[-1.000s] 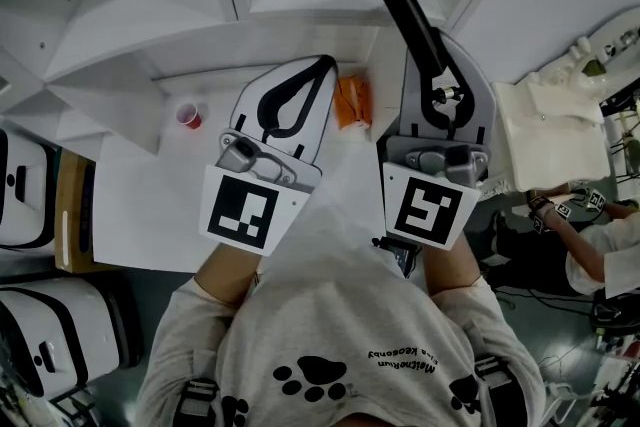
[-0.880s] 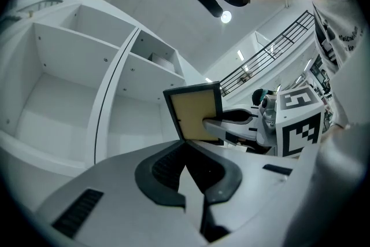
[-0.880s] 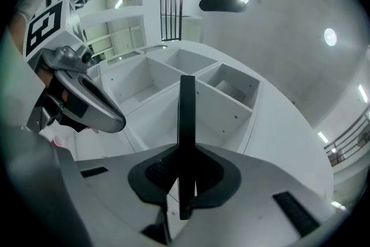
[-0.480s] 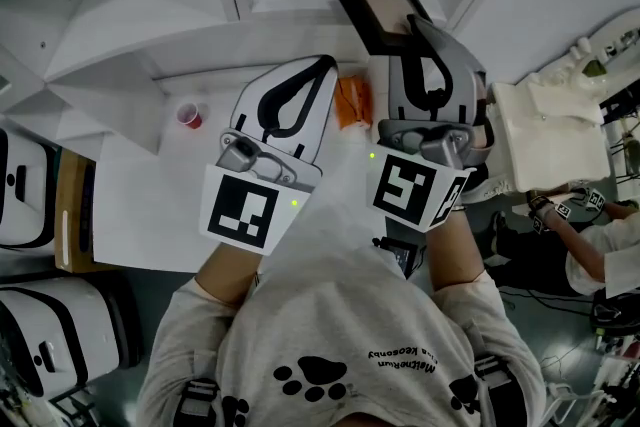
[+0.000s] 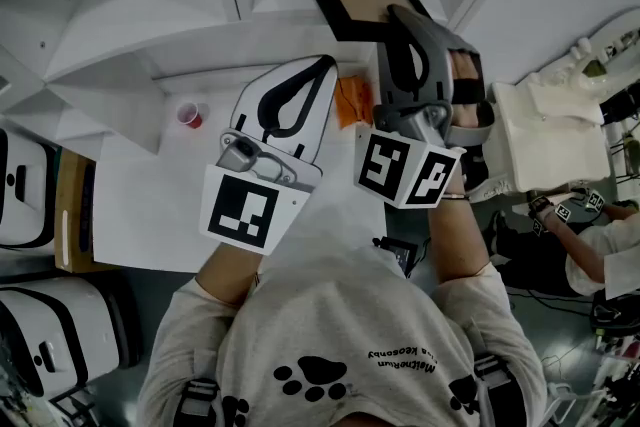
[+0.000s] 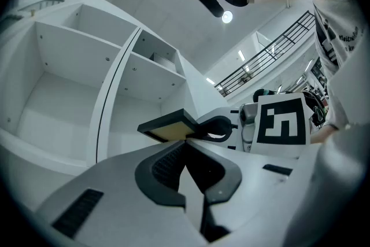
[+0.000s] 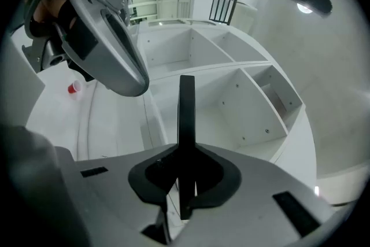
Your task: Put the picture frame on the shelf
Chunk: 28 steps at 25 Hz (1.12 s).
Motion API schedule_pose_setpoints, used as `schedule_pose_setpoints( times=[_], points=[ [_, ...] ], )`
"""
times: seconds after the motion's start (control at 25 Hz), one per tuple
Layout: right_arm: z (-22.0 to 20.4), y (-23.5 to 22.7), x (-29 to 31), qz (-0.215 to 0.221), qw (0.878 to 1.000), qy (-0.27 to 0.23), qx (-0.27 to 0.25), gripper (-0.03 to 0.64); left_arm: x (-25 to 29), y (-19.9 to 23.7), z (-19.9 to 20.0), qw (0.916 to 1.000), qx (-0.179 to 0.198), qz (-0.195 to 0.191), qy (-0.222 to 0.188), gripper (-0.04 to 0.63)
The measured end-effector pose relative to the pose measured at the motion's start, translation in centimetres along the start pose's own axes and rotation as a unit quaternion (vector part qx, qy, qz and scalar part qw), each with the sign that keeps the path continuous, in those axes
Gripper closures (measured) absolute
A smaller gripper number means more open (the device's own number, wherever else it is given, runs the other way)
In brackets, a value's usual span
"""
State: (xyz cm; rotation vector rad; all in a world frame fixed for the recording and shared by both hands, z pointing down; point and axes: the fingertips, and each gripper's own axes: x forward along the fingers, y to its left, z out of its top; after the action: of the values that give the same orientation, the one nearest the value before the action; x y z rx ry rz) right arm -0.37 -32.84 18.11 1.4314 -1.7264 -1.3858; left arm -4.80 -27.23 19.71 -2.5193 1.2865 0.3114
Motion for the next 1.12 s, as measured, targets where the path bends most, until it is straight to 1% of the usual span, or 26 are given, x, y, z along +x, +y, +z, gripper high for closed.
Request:
schedule_pose_setpoints(
  times=[0.16, 0.4, 0.56, 0.96, 1.12],
  points=[
    [-0.1, 0.8, 1.2, 0.021, 0.999, 0.011, -0.030, 0.552, 0.1, 0.1, -0.2, 1.0000, -0.001, -0.001, 0.000, 0.575],
    [-0.3, 1.7, 2.2, 0.036, 0.997, 0.018, -0.064, 0.552, 0.2, 0.2, -0.4, 1.0000, -0.001, 0.000, 0.001, 0.575],
    [-0.6, 2.7, 2.8, 0.058, 0.995, 0.029, -0.082, 0.551, 0.2, 0.1, -0.4, 1.0000, -0.001, 0.000, 0.002, 0.575],
    [-0.3, 2.8, 3.2, 0.077, 0.994, 0.032, -0.075, 0.551, 0.9, 0.2, -0.5, 1.0000, 0.003, -0.002, 0.001, 0.575],
    [-0.2, 3.1, 3.1, 0.092, 0.993, 0.032, -0.073, 0.551, 1.4, 0.2, -0.5, 1.0000, 0.004, -0.003, 0.001, 0.575]
  ],
)
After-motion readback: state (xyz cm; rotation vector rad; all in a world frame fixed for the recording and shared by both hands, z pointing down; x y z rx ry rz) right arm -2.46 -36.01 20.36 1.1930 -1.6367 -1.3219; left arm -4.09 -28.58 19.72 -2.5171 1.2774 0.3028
